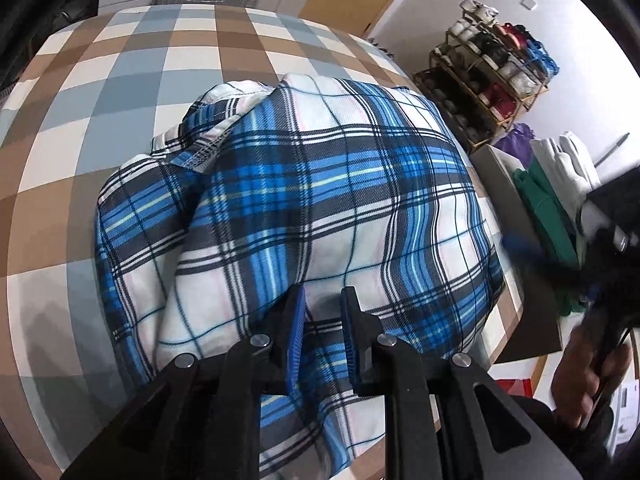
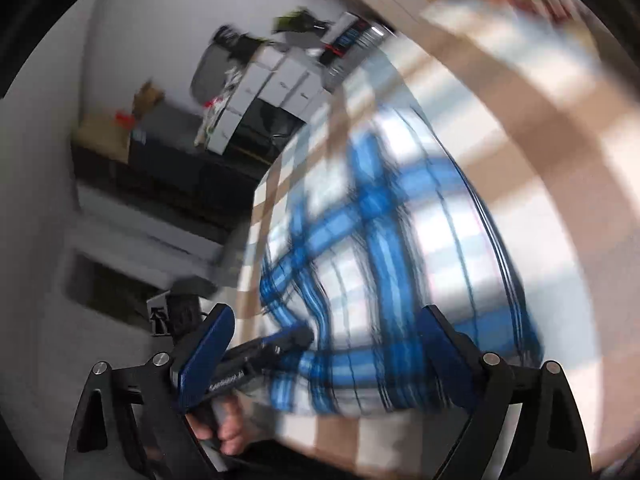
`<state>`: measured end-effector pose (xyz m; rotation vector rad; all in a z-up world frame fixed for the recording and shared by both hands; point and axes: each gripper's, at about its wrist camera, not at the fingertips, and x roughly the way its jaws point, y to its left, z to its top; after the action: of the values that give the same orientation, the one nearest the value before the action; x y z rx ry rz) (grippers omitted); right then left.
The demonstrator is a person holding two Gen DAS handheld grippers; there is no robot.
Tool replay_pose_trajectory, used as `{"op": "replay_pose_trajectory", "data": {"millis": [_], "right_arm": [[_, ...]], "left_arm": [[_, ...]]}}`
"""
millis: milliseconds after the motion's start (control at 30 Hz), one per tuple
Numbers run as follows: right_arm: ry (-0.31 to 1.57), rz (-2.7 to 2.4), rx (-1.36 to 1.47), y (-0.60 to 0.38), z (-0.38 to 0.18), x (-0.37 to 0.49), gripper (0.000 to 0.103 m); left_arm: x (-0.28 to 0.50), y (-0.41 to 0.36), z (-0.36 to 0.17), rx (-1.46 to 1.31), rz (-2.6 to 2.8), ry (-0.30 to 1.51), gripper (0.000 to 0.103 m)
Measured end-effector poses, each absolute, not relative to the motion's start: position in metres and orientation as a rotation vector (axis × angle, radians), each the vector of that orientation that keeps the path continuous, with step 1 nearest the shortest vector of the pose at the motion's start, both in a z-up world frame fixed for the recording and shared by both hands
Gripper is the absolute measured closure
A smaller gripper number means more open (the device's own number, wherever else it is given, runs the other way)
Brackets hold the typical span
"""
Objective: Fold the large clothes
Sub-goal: 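Grasp the folded shirt with the left gripper while the right gripper presses the bundle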
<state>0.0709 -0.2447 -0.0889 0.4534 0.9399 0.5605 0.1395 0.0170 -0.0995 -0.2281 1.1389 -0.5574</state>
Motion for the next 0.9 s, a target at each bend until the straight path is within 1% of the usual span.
{"op": "replay_pose_trajectory", "data": {"millis": [33, 67, 133, 167, 200, 267, 333, 433, 500, 533, 567, 633, 733, 800, 867, 900], "right_arm": [[0.952, 0.528, 0.328, -0.228, -0.078, 0.077, 0.009], [0.971, 0.505, 0.213, -0.208, -0.071, 0.086, 0.012], [1.024, 0.494, 0.05, -0.172, -0.066, 0.108, 0.025], [1.063, 0.466, -0.037, -0.153, -0.069, 0.122, 0.036], [1.089, 0.445, -0.09, -0.143, -0.074, 0.131, 0.041], [1.198, 0.368, -0.235, -0.115, -0.1, 0.157, 0.045], [1.238, 0.337, -0.328, -0.109, -0.129, 0.161, 0.045], [1.239, 0.319, -0.327, -0.108, -0.138, 0.168, 0.044], [1.249, 0.326, -0.278, -0.115, -0.13, 0.169, 0.044], [1.231, 0.356, -0.247, -0.122, -0.119, 0.164, 0.045], [1.197, 0.389, -0.213, -0.132, -0.106, 0.155, 0.048], [1.174, 0.411, -0.184, -0.143, -0.086, 0.14, 0.049], [1.233, 0.467, -0.221, -0.151, -0.076, 0.114, 0.048], [1.301, 0.501, -0.259, -0.155, -0.086, 0.101, 0.048], [1.363, 0.473, -0.355, -0.155, -0.113, 0.093, 0.049], [1.375, 0.465, -0.358, -0.155, -0.124, 0.096, 0.048]], "left_arm": [[0.141, 0.019, -0.099, -0.232, -0.556, 1.145, 0.089], [0.141, 0.023, -0.098, -0.228, -0.547, 1.149, 0.089], [0.143, 0.029, -0.099, -0.229, -0.554, 1.154, 0.089], [0.132, 0.029, -0.095, -0.231, -0.562, 1.155, 0.089], [0.132, 0.03, -0.095, -0.237, -0.566, 1.158, 0.089], [0.126, 0.031, -0.094, -0.24, -0.575, 1.16, 0.089], [0.126, 0.034, -0.096, -0.25, -0.571, 1.158, 0.089], [0.128, 0.034, -0.095, -0.255, -0.564, 1.157, 0.089], [0.129, 0.037, -0.095, -0.279, -0.562, 1.171, 0.089], [0.129, 0.037, -0.095, -0.29, -0.56, 1.176, 0.089], [0.128, 0.038, -0.095, -0.298, -0.557, 1.18, 0.089], [0.125, 0.037, -0.094, -0.284, -0.549, 1.177, 0.089], [0.119, 0.032, -0.092, -0.22, -0.536, 1.16, 0.089], [0.119, 0.03, -0.092, -0.21, -0.526, 1.158, 0.089], [0.12, 0.029, -0.093, -0.213, -0.517, 1.159, 0.089], [0.121, 0.029, -0.093, -0.216, -0.512, 1.162, 0.089]]}}
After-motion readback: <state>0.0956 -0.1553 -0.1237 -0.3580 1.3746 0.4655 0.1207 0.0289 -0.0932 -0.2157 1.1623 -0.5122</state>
